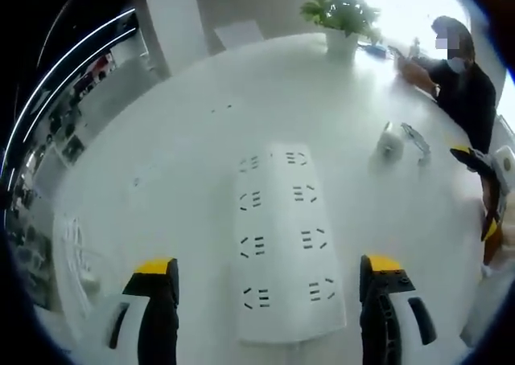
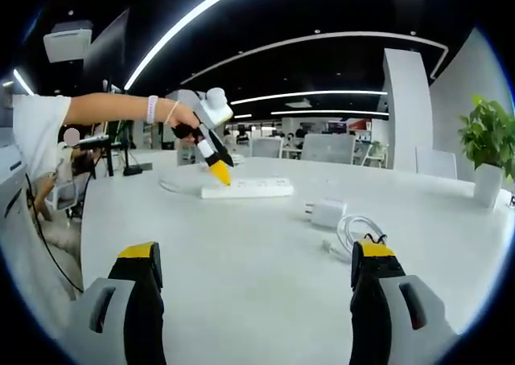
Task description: Straighten the power strip on the desk, plug the charger into it
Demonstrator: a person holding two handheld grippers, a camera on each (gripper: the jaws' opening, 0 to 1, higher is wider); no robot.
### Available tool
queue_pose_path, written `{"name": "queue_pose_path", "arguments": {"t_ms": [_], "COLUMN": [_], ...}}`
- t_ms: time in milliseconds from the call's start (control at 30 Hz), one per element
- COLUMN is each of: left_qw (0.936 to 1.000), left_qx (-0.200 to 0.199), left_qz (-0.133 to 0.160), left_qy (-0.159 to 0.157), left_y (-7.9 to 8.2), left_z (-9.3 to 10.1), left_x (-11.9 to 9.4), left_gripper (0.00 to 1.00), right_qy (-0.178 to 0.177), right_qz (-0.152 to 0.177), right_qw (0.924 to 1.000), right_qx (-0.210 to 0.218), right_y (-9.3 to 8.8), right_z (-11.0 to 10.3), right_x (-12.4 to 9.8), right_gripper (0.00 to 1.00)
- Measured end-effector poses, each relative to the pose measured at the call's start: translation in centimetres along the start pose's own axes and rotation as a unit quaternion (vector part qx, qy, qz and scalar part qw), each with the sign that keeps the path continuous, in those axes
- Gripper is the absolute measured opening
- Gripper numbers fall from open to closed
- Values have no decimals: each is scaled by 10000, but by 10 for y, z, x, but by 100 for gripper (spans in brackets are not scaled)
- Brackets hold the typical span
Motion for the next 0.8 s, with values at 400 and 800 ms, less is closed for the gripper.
{"name": "queue_pose_path", "arguments": {"t_ms": [400,800], "left_qw": [9993,9986], "left_qx": [106,37], "left_qz": [-348,-537], "left_qy": [-63,8], "left_y": [-10,-15], "left_z": [8,-1], "left_x": [13,18], "left_gripper": [99,98], "right_qy": [-25,-91], "right_qz": [-23,-32], "right_qw": [10000,9999], "right_qx": [31,76], "right_y": [-2,-4], "right_z": [0,4], "right_x": [-3,-6], "right_gripper": [97,97]}}
Point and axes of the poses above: the point that each gripper's makers call its tool centre point, and the gripper's own axes: x roughly forward along the fingers, z roughly to its right, y roughly out of its top, the point moved 4 cm from there along -x, roughly backward along the fingers, and after that the axes turned 6 degrees about -x, right-handed, at the moved point
